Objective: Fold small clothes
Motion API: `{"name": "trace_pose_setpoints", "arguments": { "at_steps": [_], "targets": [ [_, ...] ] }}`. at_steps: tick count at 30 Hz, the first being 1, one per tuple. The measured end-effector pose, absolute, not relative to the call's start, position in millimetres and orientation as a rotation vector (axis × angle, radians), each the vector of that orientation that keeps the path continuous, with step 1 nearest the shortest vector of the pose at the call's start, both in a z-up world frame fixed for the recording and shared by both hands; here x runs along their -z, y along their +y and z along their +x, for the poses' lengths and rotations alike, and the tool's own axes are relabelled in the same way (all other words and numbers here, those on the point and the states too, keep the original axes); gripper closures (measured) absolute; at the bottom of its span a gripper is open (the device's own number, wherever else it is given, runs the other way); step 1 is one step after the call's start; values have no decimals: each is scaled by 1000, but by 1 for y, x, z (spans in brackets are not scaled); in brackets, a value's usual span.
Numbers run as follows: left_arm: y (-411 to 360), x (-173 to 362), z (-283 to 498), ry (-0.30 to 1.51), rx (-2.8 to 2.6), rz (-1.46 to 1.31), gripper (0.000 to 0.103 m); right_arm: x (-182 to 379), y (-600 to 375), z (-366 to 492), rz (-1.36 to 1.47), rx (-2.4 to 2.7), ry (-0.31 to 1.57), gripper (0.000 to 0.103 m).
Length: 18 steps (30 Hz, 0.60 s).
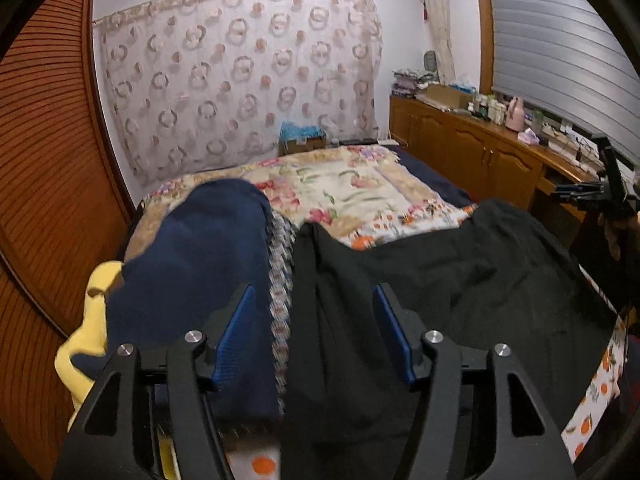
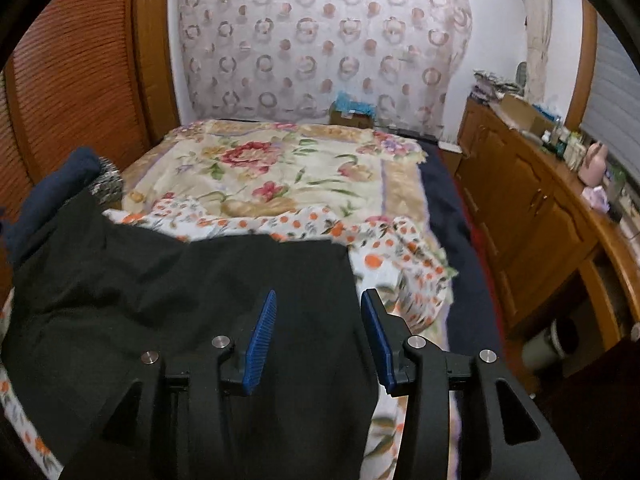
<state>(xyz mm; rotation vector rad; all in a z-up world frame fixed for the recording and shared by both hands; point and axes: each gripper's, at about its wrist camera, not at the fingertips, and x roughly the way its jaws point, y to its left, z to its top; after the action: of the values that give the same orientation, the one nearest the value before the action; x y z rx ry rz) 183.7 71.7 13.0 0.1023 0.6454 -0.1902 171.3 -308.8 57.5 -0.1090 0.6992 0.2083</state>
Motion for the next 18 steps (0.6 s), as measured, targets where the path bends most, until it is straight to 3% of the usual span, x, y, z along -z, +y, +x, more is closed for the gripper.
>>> {"name": "trace_pose_setpoints", "arguments": {
  "at_steps": [12,18],
  "targets": [
    [50,53,146,770,255,52,41,6,-359,105,41,-288,774,57],
    [34,78,150,851,247,100,41,15,-372,112,51,-280,836,57]
  ]
}}
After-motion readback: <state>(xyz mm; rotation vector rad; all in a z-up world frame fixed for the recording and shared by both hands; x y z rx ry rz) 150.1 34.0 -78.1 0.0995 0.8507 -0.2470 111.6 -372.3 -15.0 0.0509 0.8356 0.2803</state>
